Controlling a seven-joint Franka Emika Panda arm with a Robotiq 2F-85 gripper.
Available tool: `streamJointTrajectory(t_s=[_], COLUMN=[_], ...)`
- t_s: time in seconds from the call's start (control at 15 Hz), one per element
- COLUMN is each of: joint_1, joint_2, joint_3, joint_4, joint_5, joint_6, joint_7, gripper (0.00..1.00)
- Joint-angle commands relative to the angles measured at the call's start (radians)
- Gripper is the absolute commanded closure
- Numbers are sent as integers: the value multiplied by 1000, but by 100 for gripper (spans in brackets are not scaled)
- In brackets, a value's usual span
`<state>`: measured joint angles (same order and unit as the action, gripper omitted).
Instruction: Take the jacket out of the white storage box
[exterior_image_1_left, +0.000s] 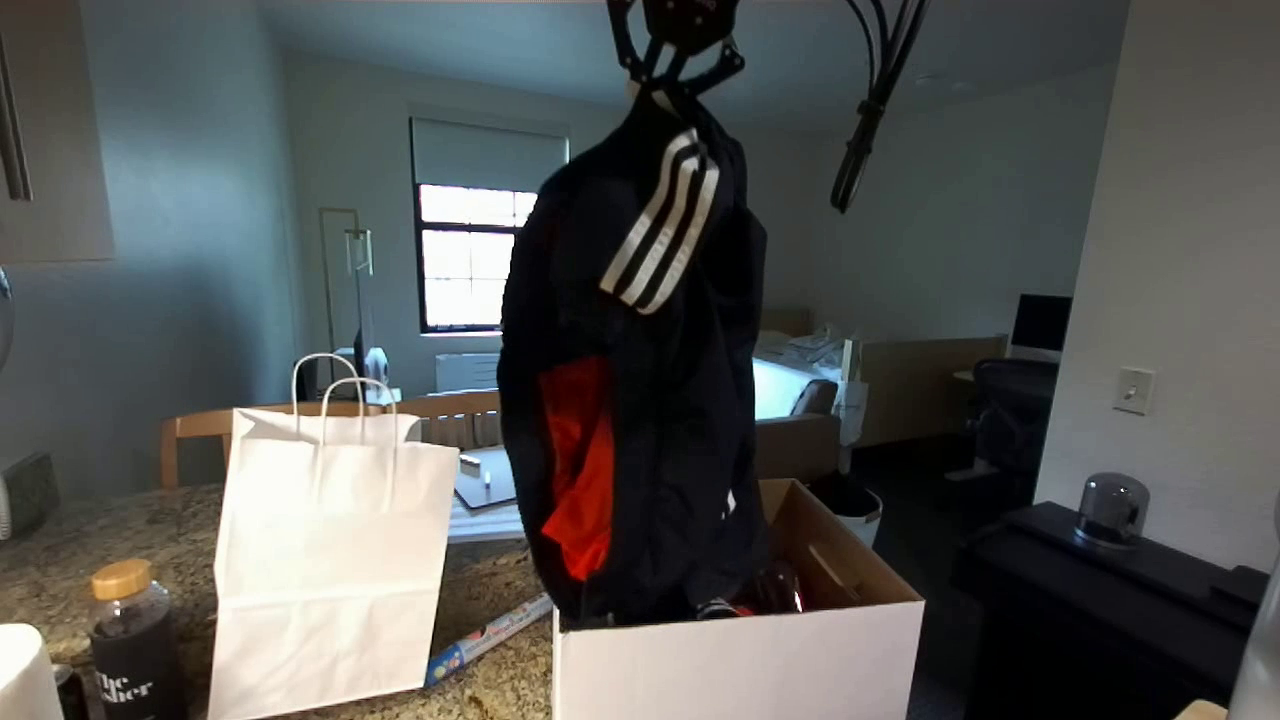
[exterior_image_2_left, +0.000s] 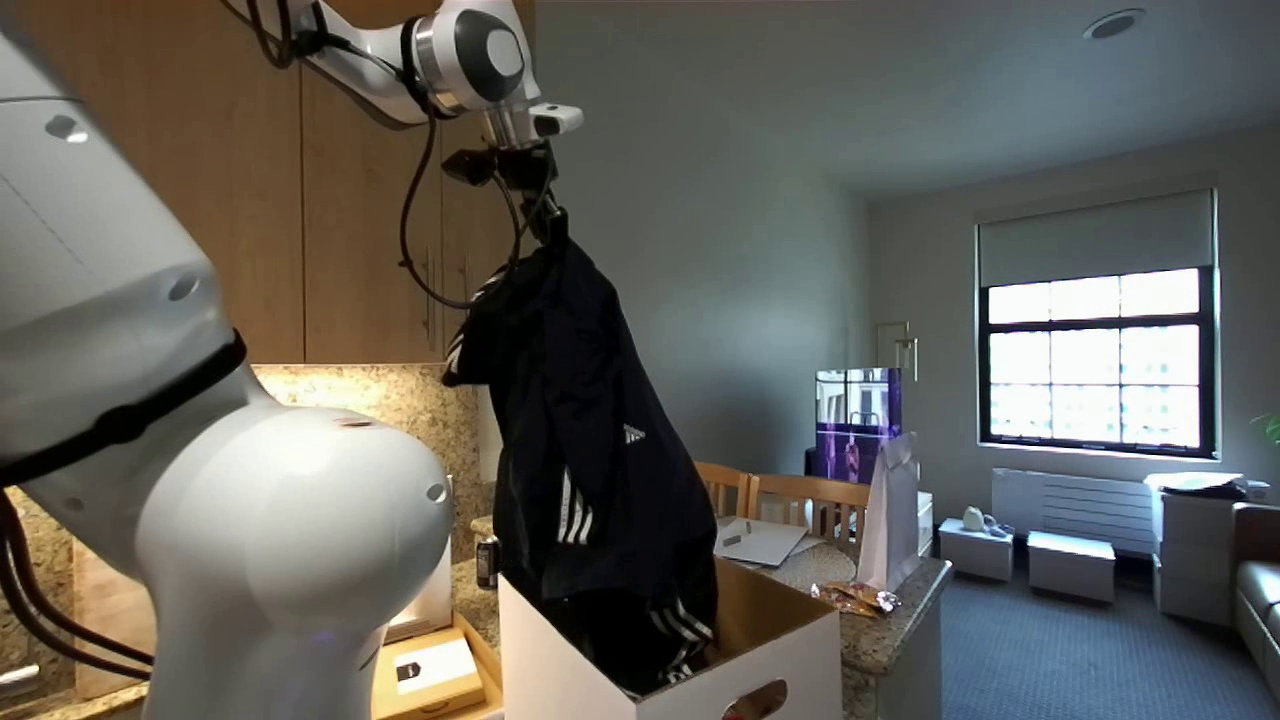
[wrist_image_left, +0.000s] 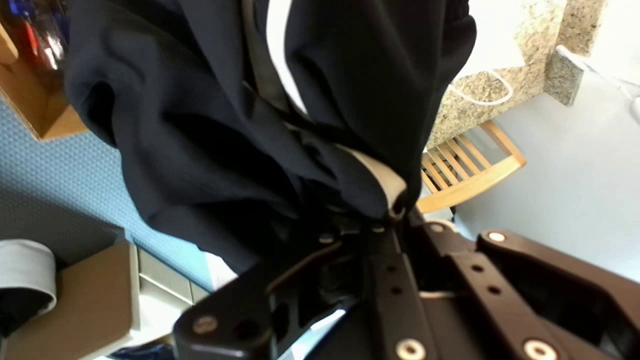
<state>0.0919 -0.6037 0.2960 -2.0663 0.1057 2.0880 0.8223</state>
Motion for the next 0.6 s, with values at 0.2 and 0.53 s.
streamJointTrajectory(t_s=[0.2,0.53], joint_1=[-129,-221], joint_2=[68,114], joint_3=[182,324], joint_4=[391,683], joint_5=[-193,-340], joint_6=[-20,-57], joint_7=[228,386], gripper=[98,98])
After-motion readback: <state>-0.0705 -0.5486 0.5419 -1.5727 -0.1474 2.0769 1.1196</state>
